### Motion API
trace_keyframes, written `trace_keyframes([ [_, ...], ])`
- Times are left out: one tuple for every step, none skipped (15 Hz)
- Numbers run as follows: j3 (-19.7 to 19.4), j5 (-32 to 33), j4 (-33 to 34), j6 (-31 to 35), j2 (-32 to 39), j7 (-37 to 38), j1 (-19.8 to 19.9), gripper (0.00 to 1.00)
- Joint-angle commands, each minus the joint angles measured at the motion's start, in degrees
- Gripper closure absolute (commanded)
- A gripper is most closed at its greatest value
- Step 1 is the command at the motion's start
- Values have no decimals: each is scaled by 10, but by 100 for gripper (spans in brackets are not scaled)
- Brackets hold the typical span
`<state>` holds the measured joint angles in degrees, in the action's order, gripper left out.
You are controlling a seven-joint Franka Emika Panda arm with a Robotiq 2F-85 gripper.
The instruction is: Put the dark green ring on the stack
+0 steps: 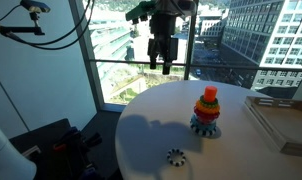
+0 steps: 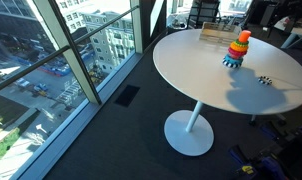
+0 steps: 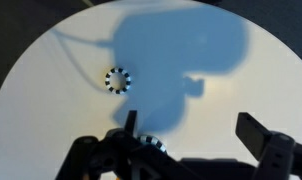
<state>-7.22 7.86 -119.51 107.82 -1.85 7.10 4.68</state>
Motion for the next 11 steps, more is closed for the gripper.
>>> trace_keyframes([
  [13, 17, -64, 36, -84, 25, 2, 0],
  [15, 14, -74, 44, -98, 25, 3, 0],
  [18, 12, -82, 50, -108, 24, 3, 0],
  [21, 12, -89, 56, -117, 25, 3, 0],
  [24, 13, -95, 63, -122, 26, 4, 0],
  [21, 3, -68, 43, -97, 10, 5, 0],
  [23, 3, -76, 49, -105, 11, 5, 0],
  [24, 3, -82, 52, -109, 13, 5, 0],
  [25, 3, -84, 53, -111, 13, 5, 0],
  [25, 3, -86, 54, -112, 13, 5, 0],
  [25, 3, -86, 54, -112, 13, 5, 0],
])
